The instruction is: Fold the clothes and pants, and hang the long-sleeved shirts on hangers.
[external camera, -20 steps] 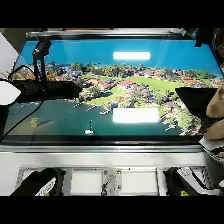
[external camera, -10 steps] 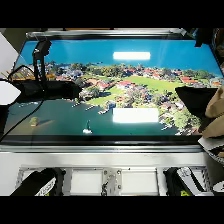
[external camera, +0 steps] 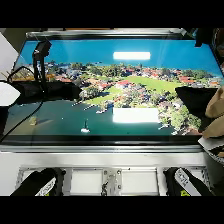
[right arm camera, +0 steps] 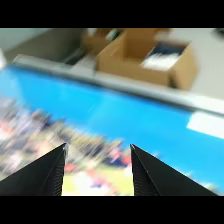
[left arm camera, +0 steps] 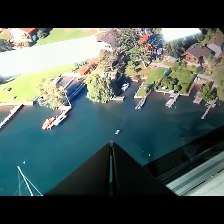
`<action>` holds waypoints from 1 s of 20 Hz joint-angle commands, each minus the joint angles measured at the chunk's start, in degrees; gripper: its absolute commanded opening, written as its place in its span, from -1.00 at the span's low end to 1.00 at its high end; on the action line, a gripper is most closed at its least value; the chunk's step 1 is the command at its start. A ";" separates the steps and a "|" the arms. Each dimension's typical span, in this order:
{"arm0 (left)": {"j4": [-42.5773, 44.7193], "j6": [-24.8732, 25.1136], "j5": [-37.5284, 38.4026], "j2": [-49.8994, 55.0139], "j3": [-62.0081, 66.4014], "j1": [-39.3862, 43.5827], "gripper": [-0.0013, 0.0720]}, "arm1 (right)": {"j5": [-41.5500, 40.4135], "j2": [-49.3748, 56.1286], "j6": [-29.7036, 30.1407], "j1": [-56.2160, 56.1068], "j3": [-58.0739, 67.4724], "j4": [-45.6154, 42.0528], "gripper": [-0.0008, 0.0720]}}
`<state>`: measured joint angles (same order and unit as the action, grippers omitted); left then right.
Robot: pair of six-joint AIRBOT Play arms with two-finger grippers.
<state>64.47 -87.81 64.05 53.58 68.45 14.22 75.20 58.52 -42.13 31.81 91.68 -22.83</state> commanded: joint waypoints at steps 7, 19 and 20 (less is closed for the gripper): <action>-1.44 -1.11 -4.24 -9.42 -11.87 0.02 -0.92 | -7.06 0.20 -6.14 -42.71 -22.99 -20.26 0.24; -3.08 -1.11 -4.22 -11.47 -12.85 0.02 -0.92 | -4.24 0.20 -6.10 -48.33 -26.53 -19.93 -0.92; -3.08 -1.11 -4.22 -11.47 -12.85 0.02 -0.92 | -4.24 0.20 -6.10 -48.33 -26.53 -20.09 -0.92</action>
<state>61.45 -88.99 59.96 42.19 55.61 14.22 70.32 58.70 -48.25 -16.25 65.28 -42.78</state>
